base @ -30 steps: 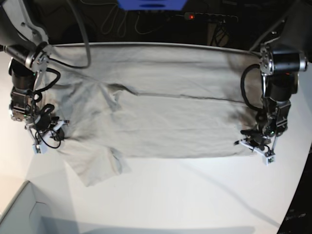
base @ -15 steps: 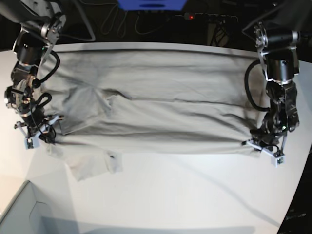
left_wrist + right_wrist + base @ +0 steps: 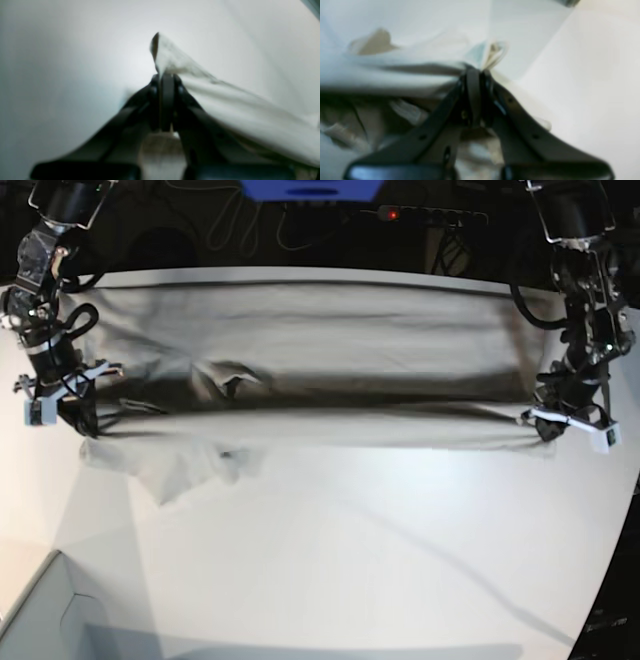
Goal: Layout the t-shirt on the table in an organized manner, then fold the t-shirt properly
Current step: 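Fold the grasped fabric toward the shirt's opposite edge with both grippers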
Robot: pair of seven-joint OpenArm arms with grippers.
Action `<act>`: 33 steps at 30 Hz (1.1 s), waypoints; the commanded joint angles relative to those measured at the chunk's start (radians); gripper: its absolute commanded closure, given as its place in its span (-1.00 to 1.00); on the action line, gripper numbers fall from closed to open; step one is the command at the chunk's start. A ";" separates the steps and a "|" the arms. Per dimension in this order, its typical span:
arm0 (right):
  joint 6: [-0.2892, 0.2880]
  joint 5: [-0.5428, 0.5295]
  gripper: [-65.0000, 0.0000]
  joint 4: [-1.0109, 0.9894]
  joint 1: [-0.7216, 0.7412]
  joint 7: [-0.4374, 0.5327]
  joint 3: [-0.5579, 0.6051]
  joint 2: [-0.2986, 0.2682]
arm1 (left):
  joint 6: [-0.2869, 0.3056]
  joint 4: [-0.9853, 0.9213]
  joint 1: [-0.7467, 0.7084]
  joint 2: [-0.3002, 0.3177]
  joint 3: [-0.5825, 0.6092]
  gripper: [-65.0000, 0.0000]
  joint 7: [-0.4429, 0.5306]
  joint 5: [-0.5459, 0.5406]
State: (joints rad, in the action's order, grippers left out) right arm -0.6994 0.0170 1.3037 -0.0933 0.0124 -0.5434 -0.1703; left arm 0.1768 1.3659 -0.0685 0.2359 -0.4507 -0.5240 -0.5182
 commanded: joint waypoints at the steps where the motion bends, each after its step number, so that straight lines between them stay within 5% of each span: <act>1: 0.001 -0.027 1.00 0.023 -0.006 0.028 -0.005 -0.015 | 0.007 0.037 -0.009 0.015 -0.013 1.00 0.028 -0.027; 11: 0.001 -0.124 1.00 0.030 -0.158 0.030 -0.005 -0.022 | 0.007 0.142 -0.182 0.015 -0.118 1.00 0.026 -0.150; 28: 0.001 -0.116 1.00 -0.117 -0.184 0.024 0.004 -0.056 | 0.007 0.125 -0.250 -0.050 -0.109 1.00 0.031 -0.147; 33: 0.001 -0.001 0.88 -0.169 -0.164 0.021 0.004 -0.067 | 0.007 0.123 -0.244 -0.050 -0.112 1.00 0.031 -0.147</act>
State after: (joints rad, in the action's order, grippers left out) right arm -0.6983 0.0116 1.1290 -0.2543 0.0368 -0.5343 -0.2176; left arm 0.1802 1.4754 -0.3202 0.1715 -0.5549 -0.5171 -0.6590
